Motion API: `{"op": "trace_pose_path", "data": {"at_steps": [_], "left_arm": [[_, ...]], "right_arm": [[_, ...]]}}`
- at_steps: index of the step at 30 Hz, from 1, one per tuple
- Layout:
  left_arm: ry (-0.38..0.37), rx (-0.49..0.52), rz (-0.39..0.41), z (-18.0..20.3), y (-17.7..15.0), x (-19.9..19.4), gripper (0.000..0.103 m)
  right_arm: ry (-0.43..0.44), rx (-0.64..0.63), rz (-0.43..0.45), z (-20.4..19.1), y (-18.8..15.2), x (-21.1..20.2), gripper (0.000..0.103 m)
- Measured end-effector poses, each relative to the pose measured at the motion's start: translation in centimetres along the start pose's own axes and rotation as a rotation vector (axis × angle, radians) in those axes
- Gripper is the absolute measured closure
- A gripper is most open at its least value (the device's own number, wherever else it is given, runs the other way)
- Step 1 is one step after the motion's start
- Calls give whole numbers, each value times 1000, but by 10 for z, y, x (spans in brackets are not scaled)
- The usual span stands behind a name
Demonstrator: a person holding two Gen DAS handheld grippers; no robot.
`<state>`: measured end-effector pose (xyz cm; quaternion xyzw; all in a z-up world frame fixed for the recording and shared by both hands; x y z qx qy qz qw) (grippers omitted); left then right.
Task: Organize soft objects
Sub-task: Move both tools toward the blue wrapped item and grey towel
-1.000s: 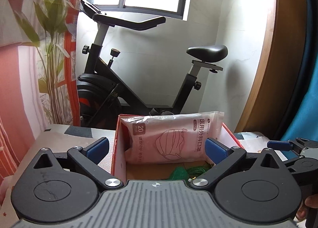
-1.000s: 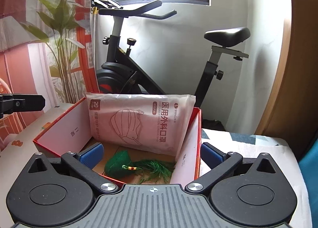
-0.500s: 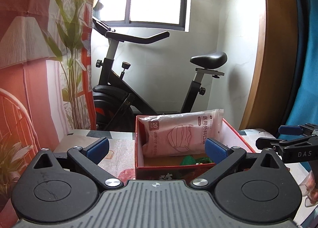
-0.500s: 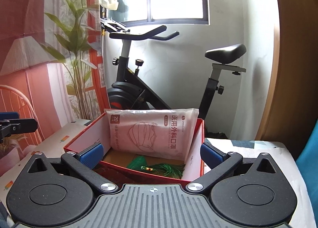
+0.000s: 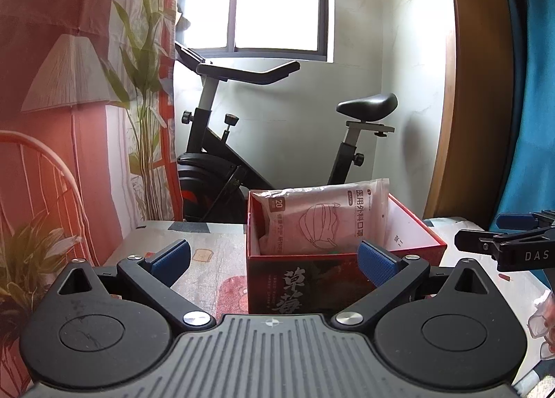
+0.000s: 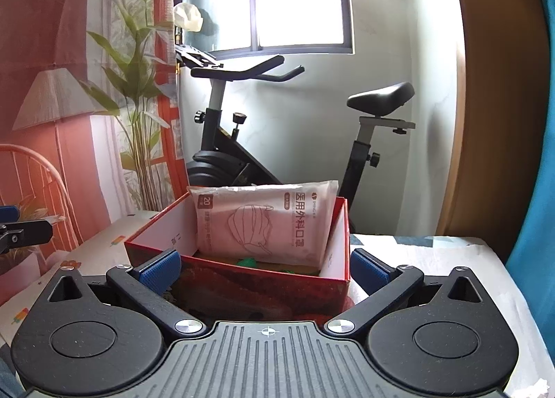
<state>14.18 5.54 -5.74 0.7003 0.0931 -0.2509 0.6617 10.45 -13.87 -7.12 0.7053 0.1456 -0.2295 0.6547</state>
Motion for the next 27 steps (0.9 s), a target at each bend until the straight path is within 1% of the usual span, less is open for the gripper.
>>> {"op": "trace_pose_path", "data": {"at_steps": [4, 8, 13, 18, 23, 27], "left_arm": [[3, -11, -5, 1, -11, -2, 0], [3, -45, -13, 0, -23, -3, 0], [2, -73, -46, 0, -38, 0, 0], [22, -64, -66, 0, -51, 3, 0], [17, -95, -94, -5, -60, 12, 0], [30, -110, -117, -7, -67, 20, 0]], "right_arm": [[-9, -7, -5, -4, -16, -3, 0], [-21, -12, -18, -8, -33, -2, 0], [-25, 2, -49, -7, -56, 2, 0], [-37, -3, -68, -3, -74, 4, 0], [-42, 1, -69, 2, -84, 7, 0], [-54, 15, -83, 7, -88, 14, 0]]}}
Point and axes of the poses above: each gripper's, at about its wrist camera, not at the fingertips, and x roughly the way its jaws point, z to its right, y to its top, the point moved 1 cm from there along x, roughly the way its jaws point, and after that the axes turned 8 degrees about -z, right-handed, at the moved point
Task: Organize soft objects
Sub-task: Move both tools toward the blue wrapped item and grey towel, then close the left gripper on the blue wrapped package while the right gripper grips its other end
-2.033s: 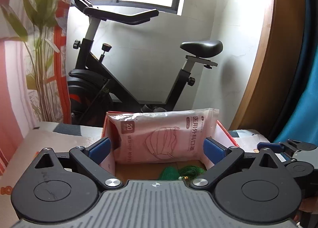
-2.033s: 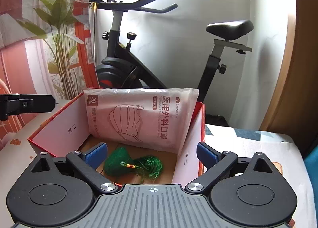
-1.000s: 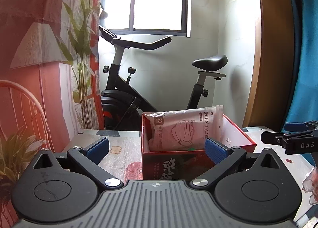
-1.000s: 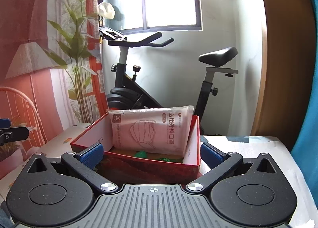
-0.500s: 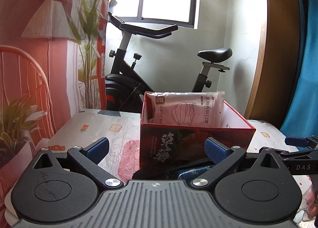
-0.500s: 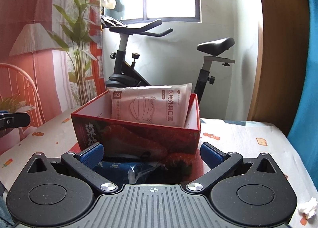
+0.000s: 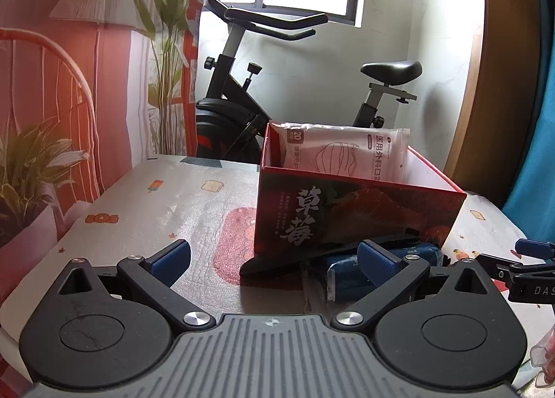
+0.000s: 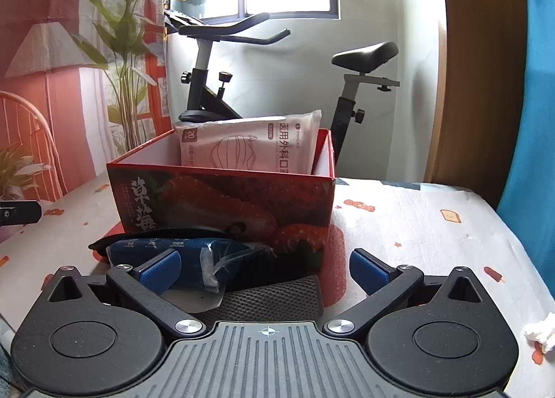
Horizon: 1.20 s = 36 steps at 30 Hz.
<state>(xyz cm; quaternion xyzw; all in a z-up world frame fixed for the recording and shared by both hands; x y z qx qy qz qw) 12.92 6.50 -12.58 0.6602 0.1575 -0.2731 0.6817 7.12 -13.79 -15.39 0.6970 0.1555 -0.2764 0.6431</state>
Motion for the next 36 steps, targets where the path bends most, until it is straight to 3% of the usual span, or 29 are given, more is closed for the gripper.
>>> {"op": "trace_pose_path", "data": {"at_steps": [19, 28, 36], "left_arm": [[-9, 1, -108, 5, -26, 28, 0], [-37, -3, -134, 6, -29, 37, 1], [-59, -33, -157, 4, -20, 47, 14]], "right_arm": [[46, -10, -84, -2, -39, 38, 1], [65, -36, -90, -6, -41, 44, 5], [78, -84, -77, -12, -34, 48, 11]]}}
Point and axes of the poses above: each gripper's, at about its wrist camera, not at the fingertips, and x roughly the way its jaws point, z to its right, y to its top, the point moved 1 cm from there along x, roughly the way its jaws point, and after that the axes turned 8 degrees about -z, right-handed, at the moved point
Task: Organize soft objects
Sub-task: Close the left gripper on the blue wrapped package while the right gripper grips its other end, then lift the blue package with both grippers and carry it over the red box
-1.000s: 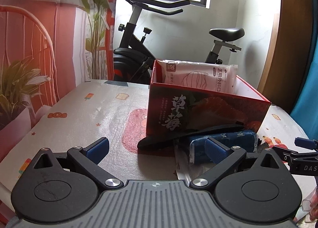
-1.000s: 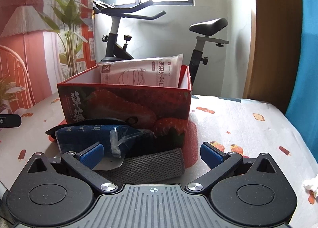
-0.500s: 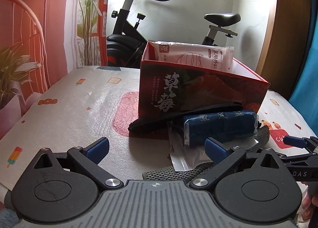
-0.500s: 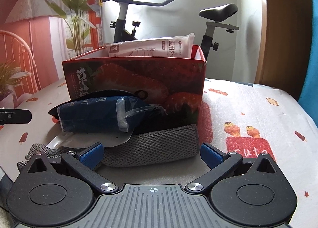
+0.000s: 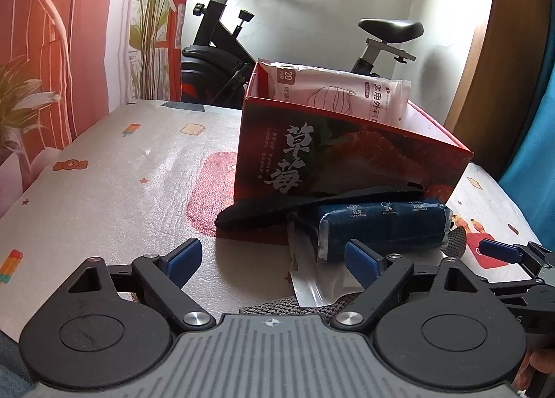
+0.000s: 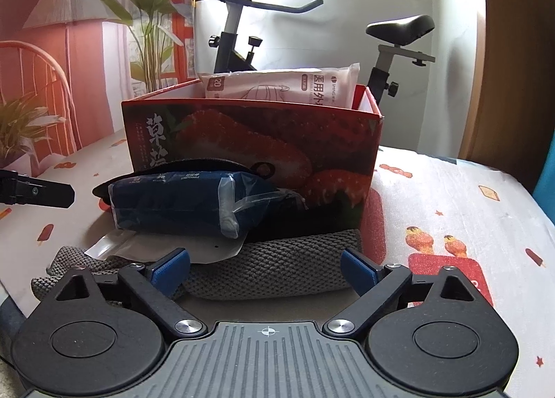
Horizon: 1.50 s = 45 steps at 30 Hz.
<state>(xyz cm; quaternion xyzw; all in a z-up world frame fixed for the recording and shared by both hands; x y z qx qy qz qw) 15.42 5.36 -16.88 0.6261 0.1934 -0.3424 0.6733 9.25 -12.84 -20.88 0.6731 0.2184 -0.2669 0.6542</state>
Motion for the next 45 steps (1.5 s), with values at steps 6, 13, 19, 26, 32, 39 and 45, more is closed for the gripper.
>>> {"op": "trace_pose_path", "data": {"at_steps": [6, 13, 19, 26, 32, 39, 45], "left_arm": [[-88, -17, -30, 4, 15, 12, 19], [-195, -71, -85, 12, 24, 33, 22], [-274, -126, -134, 11, 28, 57, 23], [-330, -137, -161, 17, 31, 79, 39], [-331, -118, -168, 18, 30, 79, 51], [-338, -113, -166, 17, 25, 65, 52], [-333, -109, -151, 18, 12, 44, 52]], "right_arm": [[6, -36, 15, -4, 11, 3, 16], [41, -83, 27, -11, 25, 7, 20], [57, -156, 23, -25, 31, 17, 23], [100, -183, -14, -29, 34, 28, 40], [99, -194, -20, -25, 34, 24, 55], [84, -247, 7, -28, 29, 7, 58], [88, -268, 14, -34, 18, -12, 59]]}}
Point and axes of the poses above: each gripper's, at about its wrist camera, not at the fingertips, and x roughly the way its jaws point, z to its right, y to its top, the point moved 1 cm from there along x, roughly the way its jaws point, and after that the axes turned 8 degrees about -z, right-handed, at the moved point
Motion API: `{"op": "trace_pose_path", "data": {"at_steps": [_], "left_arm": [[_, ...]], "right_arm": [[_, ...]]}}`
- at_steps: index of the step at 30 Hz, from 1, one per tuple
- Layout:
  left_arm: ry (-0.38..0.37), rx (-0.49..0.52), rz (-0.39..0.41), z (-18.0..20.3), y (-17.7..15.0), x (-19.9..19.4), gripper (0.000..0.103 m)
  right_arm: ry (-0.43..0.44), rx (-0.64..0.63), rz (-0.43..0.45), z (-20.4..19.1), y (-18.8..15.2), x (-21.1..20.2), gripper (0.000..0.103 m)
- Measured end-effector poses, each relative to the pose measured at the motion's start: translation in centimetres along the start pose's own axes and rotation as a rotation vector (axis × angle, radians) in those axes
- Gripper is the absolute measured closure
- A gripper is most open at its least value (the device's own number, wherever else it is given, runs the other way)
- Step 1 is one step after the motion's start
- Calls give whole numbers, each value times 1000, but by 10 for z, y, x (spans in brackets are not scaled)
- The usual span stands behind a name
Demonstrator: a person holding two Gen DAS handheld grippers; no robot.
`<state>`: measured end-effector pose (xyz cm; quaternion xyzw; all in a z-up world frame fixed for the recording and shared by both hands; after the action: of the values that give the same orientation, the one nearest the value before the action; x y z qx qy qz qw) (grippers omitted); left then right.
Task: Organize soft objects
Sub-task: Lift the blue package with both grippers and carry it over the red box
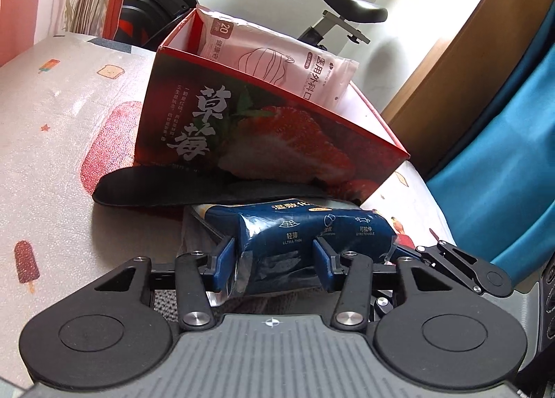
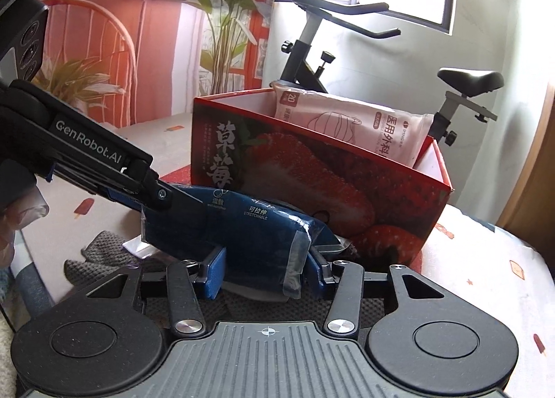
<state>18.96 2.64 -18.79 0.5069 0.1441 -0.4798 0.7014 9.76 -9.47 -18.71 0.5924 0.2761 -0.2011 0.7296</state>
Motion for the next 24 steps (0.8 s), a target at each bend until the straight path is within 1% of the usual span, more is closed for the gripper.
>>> {"op": "trace_pose_path", "data": {"at_steps": [11, 18, 24], "left_arm": [[-5, 32, 21, 10, -15, -20, 52], [-26, 61, 84, 21, -14, -41, 52], [-49, 101, 155, 34, -4, -65, 52]], "right_arm": [[-16, -17, 19, -11, -6, -29, 60], [-45, -36, 69, -15, 2, -53, 61], [-73, -63, 131, -12, 23, -77, 61]]}}
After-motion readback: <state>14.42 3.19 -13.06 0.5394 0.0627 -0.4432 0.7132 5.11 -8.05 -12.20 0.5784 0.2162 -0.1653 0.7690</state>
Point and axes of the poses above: each gripper's, at about its wrist camera, not at the fingertips, and x roughly the way its jaws point, z to its right, y to its top, the point moved 1 cm from there along x, roughly the way its jaws point, and after that the axes turned 8 degrees about -z, right-handed, at the moved point
